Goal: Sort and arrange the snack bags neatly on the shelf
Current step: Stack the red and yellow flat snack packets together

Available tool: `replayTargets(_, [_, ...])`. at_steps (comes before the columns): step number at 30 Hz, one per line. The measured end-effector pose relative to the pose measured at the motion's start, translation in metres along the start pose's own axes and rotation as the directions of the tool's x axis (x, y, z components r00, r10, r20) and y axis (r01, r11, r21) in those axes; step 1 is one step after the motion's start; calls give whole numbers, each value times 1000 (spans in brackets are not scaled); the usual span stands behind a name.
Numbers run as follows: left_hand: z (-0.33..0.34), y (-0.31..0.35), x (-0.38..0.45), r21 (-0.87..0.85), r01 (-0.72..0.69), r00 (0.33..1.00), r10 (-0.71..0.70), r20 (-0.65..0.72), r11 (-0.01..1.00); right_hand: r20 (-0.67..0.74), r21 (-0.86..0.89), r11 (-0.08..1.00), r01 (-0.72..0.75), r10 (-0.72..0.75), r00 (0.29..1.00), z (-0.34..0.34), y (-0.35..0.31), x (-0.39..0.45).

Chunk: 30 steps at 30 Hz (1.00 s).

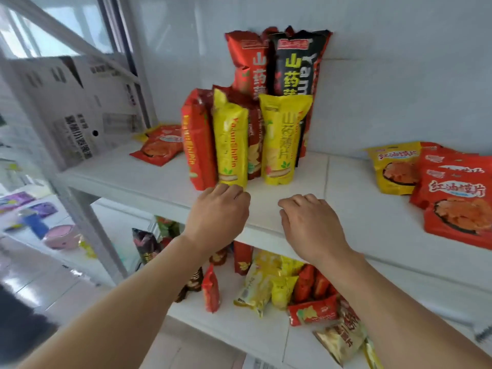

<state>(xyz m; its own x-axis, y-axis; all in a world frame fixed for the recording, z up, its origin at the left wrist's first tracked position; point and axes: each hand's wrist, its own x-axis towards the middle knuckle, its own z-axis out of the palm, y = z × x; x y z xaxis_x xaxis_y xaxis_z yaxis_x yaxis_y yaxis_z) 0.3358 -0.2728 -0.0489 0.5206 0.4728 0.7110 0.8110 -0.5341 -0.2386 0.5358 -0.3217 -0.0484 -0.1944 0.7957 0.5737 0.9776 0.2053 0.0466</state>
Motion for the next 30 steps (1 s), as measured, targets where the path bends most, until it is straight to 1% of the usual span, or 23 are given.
replayTargets(6, [-36, -78, -50, 10, 32, 998, -33, 54, 999, 13, 85, 996, -11, 10, 1000, 6, -103, 23])
replayTargets(11, [-49, -132, -67, 25, 94, 995, -95, 23, 995, 66, 186, 982, -17, 5, 998, 19, -161, 54])
replayTargets(15, [-35, -177, -72, 55, 136, 991, -136, 0, 989, 88, 295, 954, -53, 28, 996, 38, -195, 85])
replayTargets(19, [-7, -229, -68, 89, 187, 982, -188, 8, 978, 134, 388, 910, -147, 102, 986, 68, -218, 128])
replayTargets(21, [6, -254, -62, 88, 224, 974, -225, 12, 971, 174, 443, 868, -222, 160, 972, 84, -224, 155])
replayTargets(24, [29, -290, -51, 82, 270, 962, -273, 28, 959, 274, 492, 774, -398, 296, 915, 105, -232, 198])
replayTargets(27, [47, -322, -37, 51, 315, 948, -316, 32, 948, 400, 531, 613, -585, 427, 811, 125, -236, 240])
replayTargets(30, [65, -348, -23, 16, 372, 927, -372, 45, 928, 470, 501, 508, -701, 520, 713, 146, -238, 275])
